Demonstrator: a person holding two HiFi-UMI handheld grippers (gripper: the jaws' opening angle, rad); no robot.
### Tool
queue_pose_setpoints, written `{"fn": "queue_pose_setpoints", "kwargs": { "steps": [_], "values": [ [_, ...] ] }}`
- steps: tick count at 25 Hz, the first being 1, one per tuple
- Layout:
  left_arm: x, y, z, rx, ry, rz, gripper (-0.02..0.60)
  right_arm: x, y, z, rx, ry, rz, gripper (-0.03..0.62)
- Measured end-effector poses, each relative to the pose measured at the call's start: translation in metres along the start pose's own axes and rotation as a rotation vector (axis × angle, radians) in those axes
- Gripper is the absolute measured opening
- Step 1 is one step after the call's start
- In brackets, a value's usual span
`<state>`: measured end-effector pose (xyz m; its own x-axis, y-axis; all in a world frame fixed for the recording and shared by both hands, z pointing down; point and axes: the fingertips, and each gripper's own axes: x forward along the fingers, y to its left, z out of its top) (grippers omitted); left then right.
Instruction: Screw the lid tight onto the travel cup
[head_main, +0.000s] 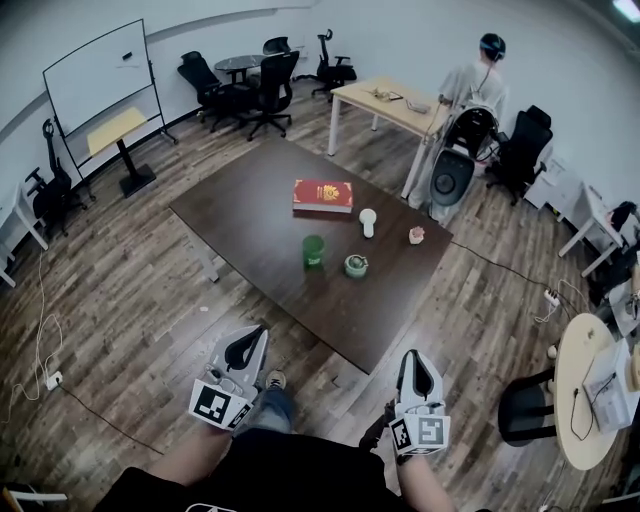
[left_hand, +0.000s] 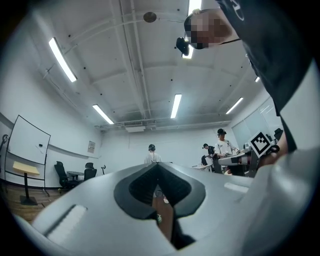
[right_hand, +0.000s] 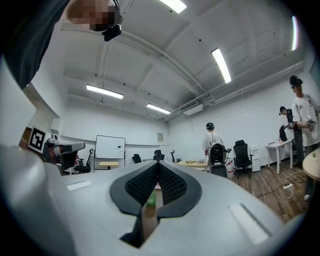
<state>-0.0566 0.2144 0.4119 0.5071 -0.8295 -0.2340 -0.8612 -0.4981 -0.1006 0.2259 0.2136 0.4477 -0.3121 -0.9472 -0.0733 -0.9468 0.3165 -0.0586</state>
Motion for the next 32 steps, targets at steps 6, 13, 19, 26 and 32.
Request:
{"fn": "queue_pose_setpoints", "kwargs": {
  "steps": [6, 13, 19, 26, 32],
  "values": [
    [0.072, 0.051, -0.013, -0.024, -0.035, -0.071, 0.000, 0.066, -0.009, 0.005, -0.022, 0.010, -0.073, 0.009],
    [0.133, 0.121, -0.033, -0.074, -0.047, -0.126, 0.000, 0.143, 0.004, 0.008, -0.069, 0.032, -0.126, 0.009],
    [0.181, 0.169, -0.051, -0.102, -0.056, -0.185, 0.000, 0.207, 0.009, 0.009, -0.083, 0.026, -0.180, 0.009],
    [0.215, 0.199, -0.068, -0.111, -0.057, -0.195, 0.000, 0.255, 0.009, 0.007, -0.097, 0.031, -0.181, 0.009],
    [0.232, 0.206, -0.081, -0.133, -0.056, -0.162, 0.000, 0.278, 0.000, -0.001, -0.093, 0.052, -0.148, 0.009]
  ]
}}
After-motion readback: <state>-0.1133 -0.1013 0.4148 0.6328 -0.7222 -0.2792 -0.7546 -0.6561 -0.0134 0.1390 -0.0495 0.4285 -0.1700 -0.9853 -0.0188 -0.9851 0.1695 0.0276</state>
